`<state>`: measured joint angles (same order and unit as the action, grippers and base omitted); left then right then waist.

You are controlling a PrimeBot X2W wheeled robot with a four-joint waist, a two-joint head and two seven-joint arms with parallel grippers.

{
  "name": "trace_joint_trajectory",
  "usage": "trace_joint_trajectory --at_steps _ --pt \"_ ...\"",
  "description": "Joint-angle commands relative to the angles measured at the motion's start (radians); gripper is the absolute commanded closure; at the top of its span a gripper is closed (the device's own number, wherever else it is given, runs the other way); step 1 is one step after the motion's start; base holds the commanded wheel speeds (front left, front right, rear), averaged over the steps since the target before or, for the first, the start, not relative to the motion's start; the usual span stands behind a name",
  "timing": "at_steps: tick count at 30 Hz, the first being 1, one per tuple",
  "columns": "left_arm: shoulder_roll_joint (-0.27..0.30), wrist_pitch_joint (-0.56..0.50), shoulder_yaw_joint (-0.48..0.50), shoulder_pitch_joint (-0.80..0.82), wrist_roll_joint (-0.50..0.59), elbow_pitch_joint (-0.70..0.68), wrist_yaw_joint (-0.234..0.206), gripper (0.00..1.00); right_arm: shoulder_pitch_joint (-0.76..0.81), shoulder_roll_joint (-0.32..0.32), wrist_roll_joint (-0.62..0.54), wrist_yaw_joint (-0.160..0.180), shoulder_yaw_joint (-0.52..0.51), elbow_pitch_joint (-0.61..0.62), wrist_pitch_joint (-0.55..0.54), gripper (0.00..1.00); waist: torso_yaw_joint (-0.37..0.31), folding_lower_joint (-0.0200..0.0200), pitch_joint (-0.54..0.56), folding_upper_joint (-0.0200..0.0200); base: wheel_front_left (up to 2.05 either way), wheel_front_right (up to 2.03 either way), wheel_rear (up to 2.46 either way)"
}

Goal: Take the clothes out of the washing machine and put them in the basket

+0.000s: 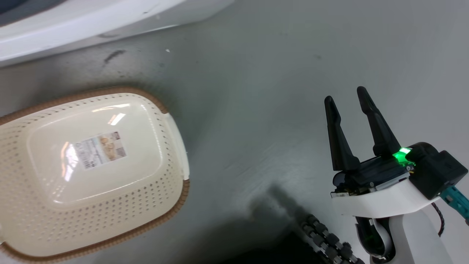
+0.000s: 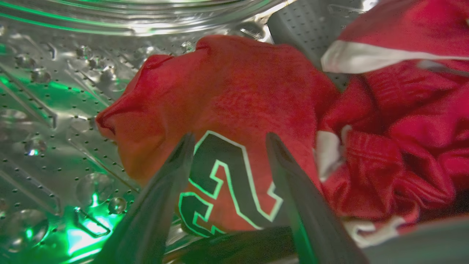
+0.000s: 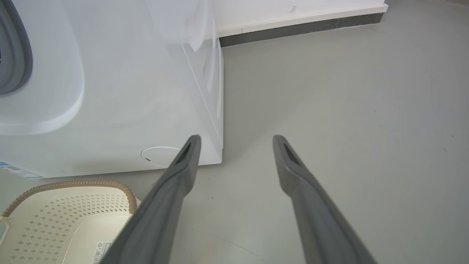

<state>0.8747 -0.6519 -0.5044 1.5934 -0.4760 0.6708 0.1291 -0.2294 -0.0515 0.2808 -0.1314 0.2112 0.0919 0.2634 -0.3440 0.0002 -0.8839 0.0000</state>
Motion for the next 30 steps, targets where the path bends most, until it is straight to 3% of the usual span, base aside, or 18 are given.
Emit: trace_joint_trajectory --at_steps 1,7,15,16,17,23,30 --pt "0.018 -0.023 -0.014 0.031 -0.008 0.008 0.000 0.00 -0.013 0.002 0.013 0.001 0.008 0.009 0.002 0.00 -0.041 -0.0002 -0.039 0.0000 0.00 0.00 0.00" --pt "0.038 -0.109 -0.068 0.092 -0.064 0.084 0.000 0.00 -0.001 0.002 0.044 0.001 -0.001 0.025 0.002 0.00 -0.068 -0.0002 -0.052 0.0000 0.00 0.00 0.00" --pt "0.030 -0.117 -0.144 0.117 -0.083 0.159 0.000 0.00 0.023 0.002 0.059 0.001 -0.029 0.043 0.002 0.00 -0.064 -0.0002 -0.071 0.0000 0.00 0.00 0.00" --pt "0.027 -0.118 -0.153 0.115 -0.089 0.167 0.000 0.42 0.025 0.002 0.059 0.001 -0.028 0.043 0.002 0.00 -0.062 -0.0002 -0.072 0.0000 0.00 0.00 0.00" --pt "0.025 -0.121 -0.162 0.113 -0.096 0.174 0.000 1.00 0.027 0.002 0.060 0.001 -0.026 0.044 0.002 0.00 -0.061 -0.0002 -0.073 0.0000 0.00 0.00 0.00" --pt "0.036 -0.091 -0.200 0.131 -0.115 0.181 0.000 1.00 0.015 0.002 0.056 0.001 -0.017 0.048 0.002 0.00 -0.054 -0.0002 -0.076 0.0000 0.00 0.00 0.00" --pt "0.050 0.021 -0.234 0.167 -0.122 0.176 0.000 1.00 -0.029 0.002 0.044 0.001 -0.014 0.039 0.002 0.00 -0.054 -0.0002 -0.058 0.0000 0.00 0.00 0.00"
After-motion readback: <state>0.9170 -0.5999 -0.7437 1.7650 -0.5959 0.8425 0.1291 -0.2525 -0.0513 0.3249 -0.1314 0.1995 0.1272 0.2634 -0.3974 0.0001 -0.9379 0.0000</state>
